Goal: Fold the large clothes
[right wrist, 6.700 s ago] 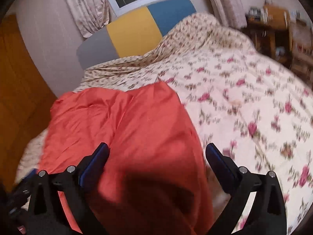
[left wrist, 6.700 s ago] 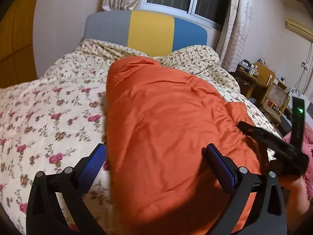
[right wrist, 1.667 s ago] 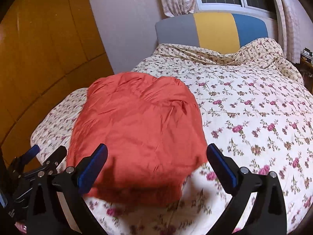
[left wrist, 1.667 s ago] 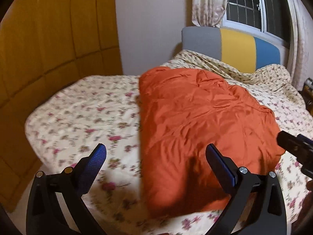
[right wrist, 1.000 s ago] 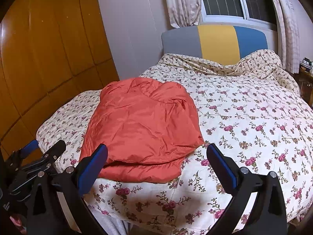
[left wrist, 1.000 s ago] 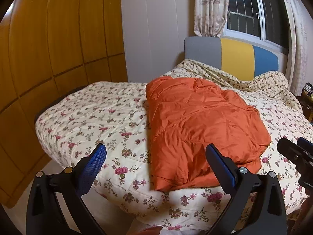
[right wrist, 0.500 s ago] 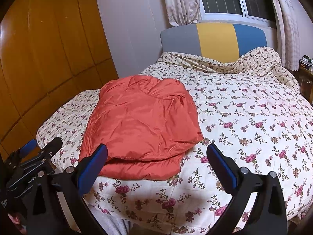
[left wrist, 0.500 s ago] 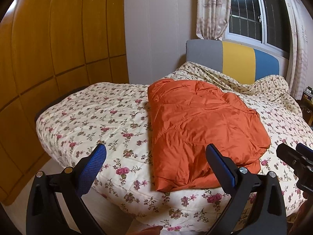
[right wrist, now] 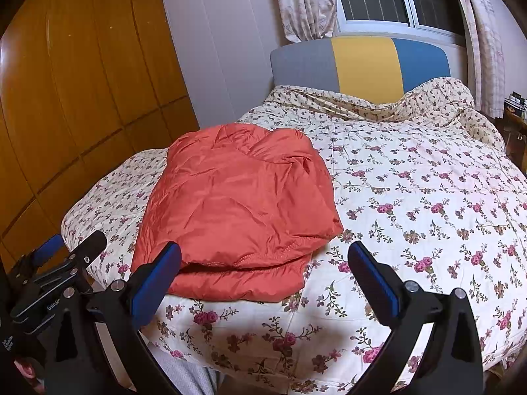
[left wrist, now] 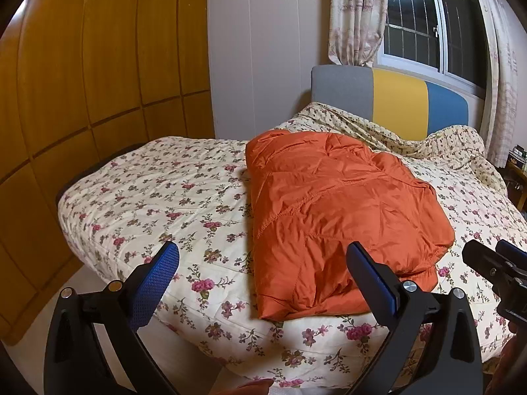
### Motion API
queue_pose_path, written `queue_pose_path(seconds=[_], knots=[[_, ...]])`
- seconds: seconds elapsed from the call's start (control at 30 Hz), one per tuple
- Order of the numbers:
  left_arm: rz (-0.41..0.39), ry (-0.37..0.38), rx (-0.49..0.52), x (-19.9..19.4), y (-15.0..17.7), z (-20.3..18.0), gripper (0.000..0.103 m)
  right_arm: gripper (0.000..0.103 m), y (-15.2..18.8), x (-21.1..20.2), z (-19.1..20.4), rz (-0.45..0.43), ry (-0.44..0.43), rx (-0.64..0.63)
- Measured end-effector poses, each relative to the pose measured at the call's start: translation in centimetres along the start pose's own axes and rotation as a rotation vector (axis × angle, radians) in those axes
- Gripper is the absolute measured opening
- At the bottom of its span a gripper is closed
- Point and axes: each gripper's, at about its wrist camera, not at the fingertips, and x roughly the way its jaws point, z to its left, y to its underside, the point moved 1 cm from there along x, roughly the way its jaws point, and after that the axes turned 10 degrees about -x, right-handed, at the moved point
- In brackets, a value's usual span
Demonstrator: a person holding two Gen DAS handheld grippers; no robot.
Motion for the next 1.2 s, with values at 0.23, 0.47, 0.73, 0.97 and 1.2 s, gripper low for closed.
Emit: queue_pose_path(seconds=[0.23, 0.47, 0.73, 0.97, 1.2], knots=[[0.005, 0.004, 0.004, 0.3, 0.2, -0.2, 0.1, 0.101, 0.1, 0.1, -0.1, 0.003, -0.001, 0.0], [-0.001, 0.002, -0.002, 0.1, 0.2, -0.2, 0.1, 0.101, 0.1, 0.3, 0.0, 0.009, -0.006, -0.005], [0.004, 0.005, 0.001, 0.2, 0.2, -0.2, 0.1, 0.101, 0.1, 0.4, -0.1, 0.011, -0.006, -0.005], [0.011, 0.015, 0.009, 0.3, 0.3, -0.6, 0.1, 0.101, 0.2, 0.6, -0.1, 0.023, -0.006, -0.004], [0.048, 0.048, 0.019, 0.8, 0.6, -0.9, 0.1, 0.101, 0.3, 1.1, -0.1, 0.035, -0.011, -0.001]])
